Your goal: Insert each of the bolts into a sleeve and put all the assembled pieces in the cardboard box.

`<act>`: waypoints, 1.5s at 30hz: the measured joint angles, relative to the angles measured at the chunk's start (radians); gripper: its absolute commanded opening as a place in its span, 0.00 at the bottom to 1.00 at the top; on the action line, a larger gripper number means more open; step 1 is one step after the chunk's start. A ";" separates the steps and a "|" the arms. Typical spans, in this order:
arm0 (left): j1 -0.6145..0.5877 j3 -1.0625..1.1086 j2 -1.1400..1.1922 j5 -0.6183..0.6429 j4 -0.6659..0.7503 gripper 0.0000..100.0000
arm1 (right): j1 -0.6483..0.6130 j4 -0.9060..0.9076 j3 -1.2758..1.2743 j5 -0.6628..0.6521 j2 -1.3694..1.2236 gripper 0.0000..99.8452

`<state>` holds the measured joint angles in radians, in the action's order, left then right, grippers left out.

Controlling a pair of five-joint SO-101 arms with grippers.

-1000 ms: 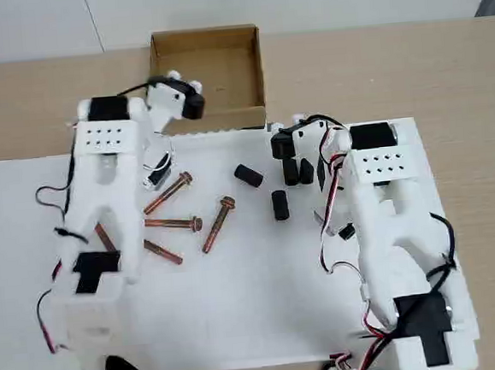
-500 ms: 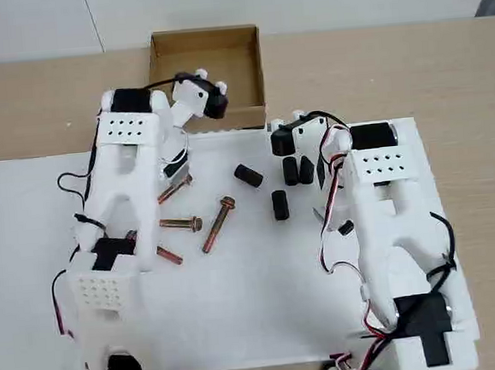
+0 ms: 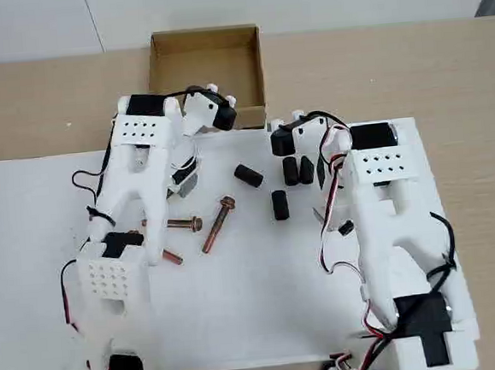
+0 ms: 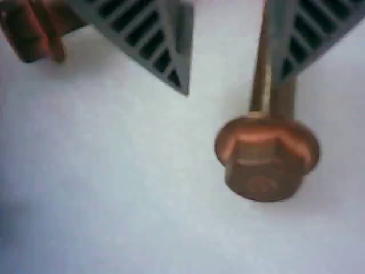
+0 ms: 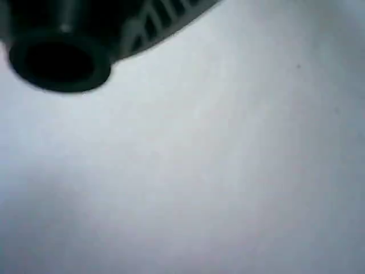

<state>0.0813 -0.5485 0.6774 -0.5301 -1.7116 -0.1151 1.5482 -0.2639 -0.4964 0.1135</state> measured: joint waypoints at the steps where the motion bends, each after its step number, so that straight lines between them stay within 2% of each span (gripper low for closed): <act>1: 0.000 0.000 0.000 0.000 0.002 0.12 | 0.000 0.000 0.000 0.000 0.000 0.01; 16: -0.006 -0.063 0.011 0.000 0.006 0.12 | 0.000 0.000 0.000 0.000 0.000 0.01; 25: -0.029 -0.152 0.163 -0.009 0.003 0.12 | 0.000 0.000 0.000 0.000 0.000 0.01; 30: -0.032 -0.218 0.207 -0.009 -0.020 0.00 | 0.000 0.000 0.000 0.000 0.000 0.01; 40: -0.041 -0.318 0.222 0.002 -0.021 0.00 | 0.000 0.002 0.000 0.060 0.000 0.01; 45: -0.017 -0.316 0.155 0.035 -0.021 0.00 | -0.002 0.034 0.000 0.098 0.117 0.00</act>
<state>0.0644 -0.8646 0.8324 -0.4948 -1.7331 -0.1166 1.5819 -0.2639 -0.3982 0.2302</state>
